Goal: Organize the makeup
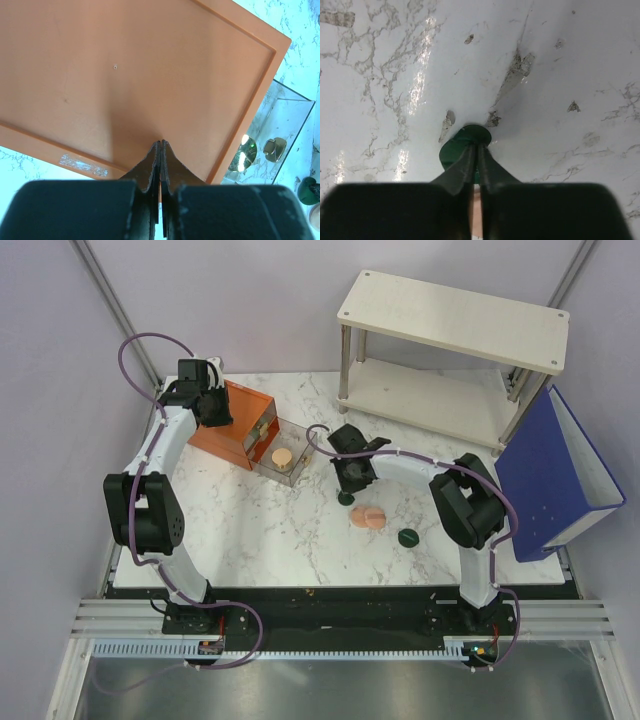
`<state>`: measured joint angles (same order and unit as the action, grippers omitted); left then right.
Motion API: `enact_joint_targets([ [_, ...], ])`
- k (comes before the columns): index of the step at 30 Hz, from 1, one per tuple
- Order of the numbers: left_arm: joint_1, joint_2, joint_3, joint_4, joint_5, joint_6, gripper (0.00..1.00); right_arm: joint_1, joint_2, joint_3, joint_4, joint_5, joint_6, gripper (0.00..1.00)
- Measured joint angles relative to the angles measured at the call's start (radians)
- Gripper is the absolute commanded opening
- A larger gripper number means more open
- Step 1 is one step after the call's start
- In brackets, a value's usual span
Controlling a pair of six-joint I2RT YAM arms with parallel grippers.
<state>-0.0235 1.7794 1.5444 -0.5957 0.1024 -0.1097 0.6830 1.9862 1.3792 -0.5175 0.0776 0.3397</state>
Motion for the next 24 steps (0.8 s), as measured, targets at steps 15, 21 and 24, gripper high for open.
enact_joint_targets([
  [15,0.000,-0.001,-0.001,0.000,-0.003,0.000,0.02,-0.011,0.006,0.226,-0.019,-0.045,0.001,0.00],
  [21,0.000,-0.001,-0.003,0.003,-0.003,0.000,0.02,-0.011,0.033,0.410,0.031,-0.090,0.009,0.01],
  [24,0.000,-0.001,-0.003,0.003,-0.003,0.000,0.02,-0.011,0.099,0.523,0.060,-0.127,0.024,0.04],
])
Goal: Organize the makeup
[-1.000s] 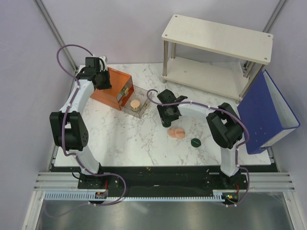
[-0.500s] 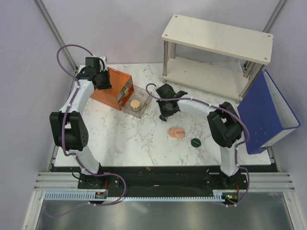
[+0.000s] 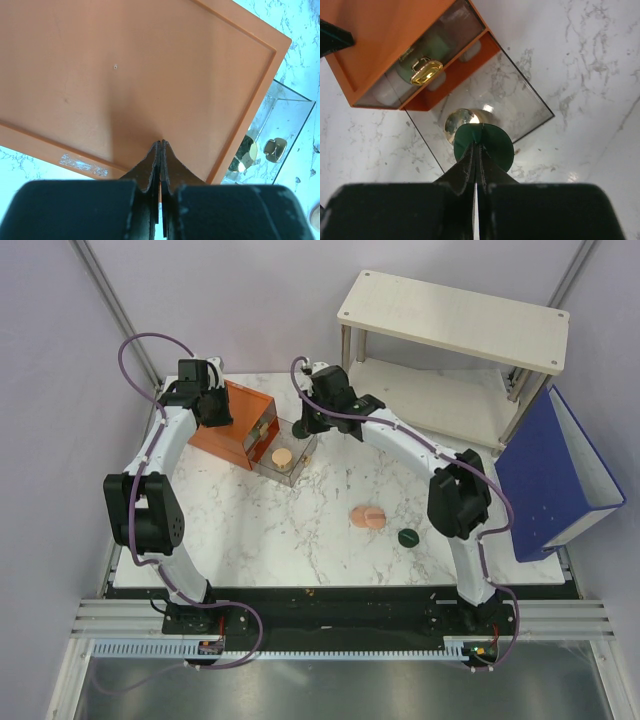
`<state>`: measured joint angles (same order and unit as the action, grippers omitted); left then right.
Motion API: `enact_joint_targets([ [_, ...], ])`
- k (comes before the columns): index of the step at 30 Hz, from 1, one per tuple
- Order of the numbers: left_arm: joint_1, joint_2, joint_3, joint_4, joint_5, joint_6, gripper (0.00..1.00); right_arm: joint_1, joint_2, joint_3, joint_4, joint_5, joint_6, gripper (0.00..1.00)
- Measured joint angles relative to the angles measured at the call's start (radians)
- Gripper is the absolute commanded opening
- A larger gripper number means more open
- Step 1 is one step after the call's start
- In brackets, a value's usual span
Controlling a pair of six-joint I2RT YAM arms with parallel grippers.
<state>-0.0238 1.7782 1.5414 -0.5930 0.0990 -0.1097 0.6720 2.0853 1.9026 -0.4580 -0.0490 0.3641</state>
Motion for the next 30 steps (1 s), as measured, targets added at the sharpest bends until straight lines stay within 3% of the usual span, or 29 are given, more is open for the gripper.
enact_joint_targets([
  [4,0.000,0.000,0.000,0.000,0.000,0.000,0.02,0.002,0.103,0.097,0.016,-0.045,0.025,0.18],
  [5,0.000,0.000,0.000,0.000,0.000,0.000,0.02,0.003,0.123,0.106,0.018,-0.053,0.033,0.32],
  [11,0.000,0.000,0.000,0.000,-0.001,0.000,0.02,0.015,0.195,0.118,0.016,-0.069,0.061,0.62],
  [19,0.000,0.000,0.000,0.000,-0.003,0.000,0.02,0.021,0.172,0.095,0.047,-0.045,0.068,0.61],
  [30,0.000,-0.003,-0.004,0.003,-0.002,0.000,0.02,-0.009,-0.247,-0.350,-0.026,0.084,-0.041,0.57],
])
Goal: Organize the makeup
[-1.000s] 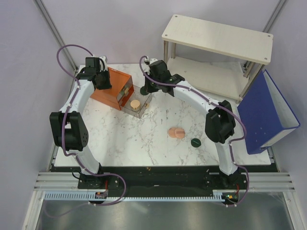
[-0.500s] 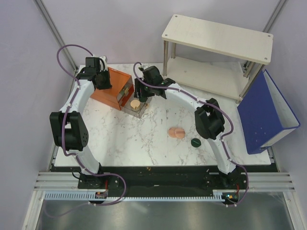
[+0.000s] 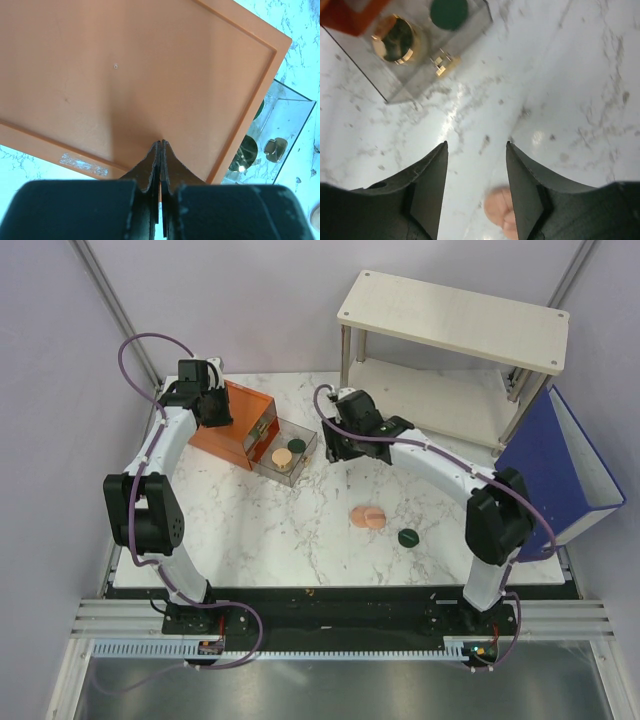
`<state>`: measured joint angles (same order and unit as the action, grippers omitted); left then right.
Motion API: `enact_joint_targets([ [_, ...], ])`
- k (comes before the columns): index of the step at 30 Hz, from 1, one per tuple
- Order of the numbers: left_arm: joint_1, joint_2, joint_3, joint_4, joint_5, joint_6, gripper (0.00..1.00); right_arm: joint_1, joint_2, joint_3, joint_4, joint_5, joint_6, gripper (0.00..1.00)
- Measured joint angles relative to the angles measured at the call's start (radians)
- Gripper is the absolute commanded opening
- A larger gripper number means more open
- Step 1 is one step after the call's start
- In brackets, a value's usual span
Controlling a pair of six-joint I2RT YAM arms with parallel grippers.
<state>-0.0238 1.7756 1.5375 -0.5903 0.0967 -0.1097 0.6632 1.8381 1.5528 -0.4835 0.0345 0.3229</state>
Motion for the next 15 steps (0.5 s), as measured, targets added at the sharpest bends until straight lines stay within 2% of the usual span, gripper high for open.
enact_joint_targets([
  [8,0.000,-0.003,-0.003,0.000,0.000,0.000,0.02,-0.069,-0.209,-0.355,-0.145,0.067,0.005,0.54],
  [15,0.000,-0.003,-0.003,0.001,0.001,0.000,0.02,-0.075,-0.383,-0.567,-0.261,0.104,0.080,0.52],
])
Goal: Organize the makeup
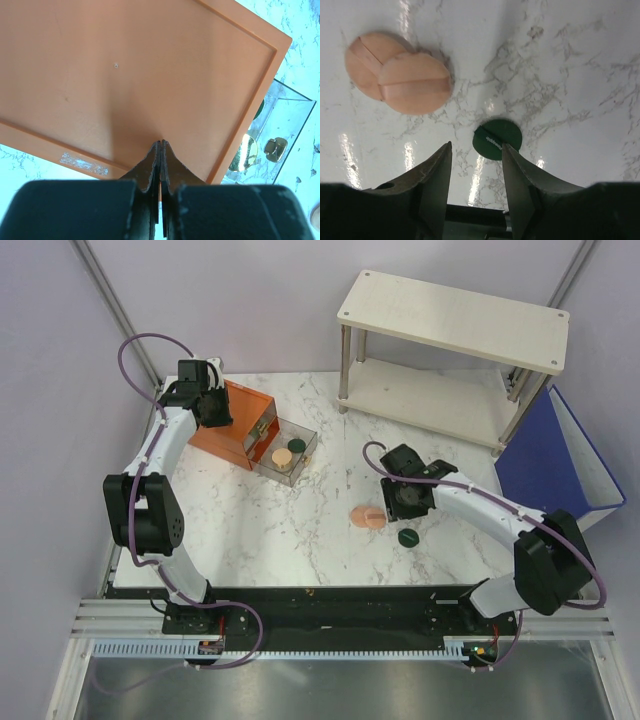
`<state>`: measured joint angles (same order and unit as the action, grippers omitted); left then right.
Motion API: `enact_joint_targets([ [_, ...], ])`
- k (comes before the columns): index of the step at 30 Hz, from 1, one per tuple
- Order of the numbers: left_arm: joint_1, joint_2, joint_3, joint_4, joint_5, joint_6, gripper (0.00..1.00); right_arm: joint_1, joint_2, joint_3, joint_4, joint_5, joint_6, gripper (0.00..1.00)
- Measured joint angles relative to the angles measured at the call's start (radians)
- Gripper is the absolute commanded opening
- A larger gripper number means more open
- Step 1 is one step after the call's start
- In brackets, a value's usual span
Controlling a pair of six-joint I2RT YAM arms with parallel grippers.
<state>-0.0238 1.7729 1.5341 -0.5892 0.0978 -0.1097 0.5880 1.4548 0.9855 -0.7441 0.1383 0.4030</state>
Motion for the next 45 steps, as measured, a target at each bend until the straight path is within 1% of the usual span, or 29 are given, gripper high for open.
enact_joint_targets([
  [3,0.000,0.000,0.000,0.000,0.000,0.000,0.02,0.000,-0.052,-0.074,-0.024,0.003,0.037,0.52],
  [7,0.000,0.000,0.000,0.000,0.001,0.000,0.02,0.000,-0.069,-0.145,-0.038,0.003,0.066,0.52],
  [12,0.000,0.000,0.000,0.000,0.001,0.000,0.02,0.000,-0.046,-0.204,-0.014,0.006,0.082,0.52],
  [19,0.000,0.000,0.000,0.000,0.001,0.000,0.02,-0.011,0.010,-0.217,0.045,0.003,0.083,0.52],
  [22,0.000,0.000,0.000,0.000,0.001,0.000,0.02,-0.018,0.018,-0.216,0.053,-0.013,0.077,0.40],
  [23,0.000,0.000,-0.001,0.001,0.001,0.000,0.02,-0.020,0.022,-0.215,0.056,-0.024,0.072,0.30],
  [24,0.000,-0.001,-0.002,0.001,0.001,0.000,0.02,-0.022,0.026,-0.213,0.060,-0.036,0.067,0.23],
  [25,0.000,-0.002,-0.002,0.001,0.001,0.000,0.02,-0.023,0.031,-0.212,0.065,-0.053,0.064,0.14],
  [26,0.000,-0.002,-0.003,0.002,0.001,0.000,0.02,-0.023,0.035,-0.210,0.070,-0.065,0.058,0.00],
  [34,0.000,-0.010,-0.014,0.005,0.001,0.000,0.02,-0.023,0.037,-0.197,0.067,-0.086,0.030,0.00],
  [37,0.000,-0.013,-0.018,0.006,0.001,0.000,0.02,-0.024,0.051,-0.160,0.066,-0.055,0.016,0.00],
  [40,0.000,-0.013,-0.018,0.006,0.001,0.000,0.02,-0.027,0.069,-0.057,0.074,-0.024,0.000,0.00],
  [45,0.000,-0.014,-0.018,0.007,0.001,0.000,0.02,-0.028,0.122,0.185,0.099,-0.028,-0.034,0.00],
])
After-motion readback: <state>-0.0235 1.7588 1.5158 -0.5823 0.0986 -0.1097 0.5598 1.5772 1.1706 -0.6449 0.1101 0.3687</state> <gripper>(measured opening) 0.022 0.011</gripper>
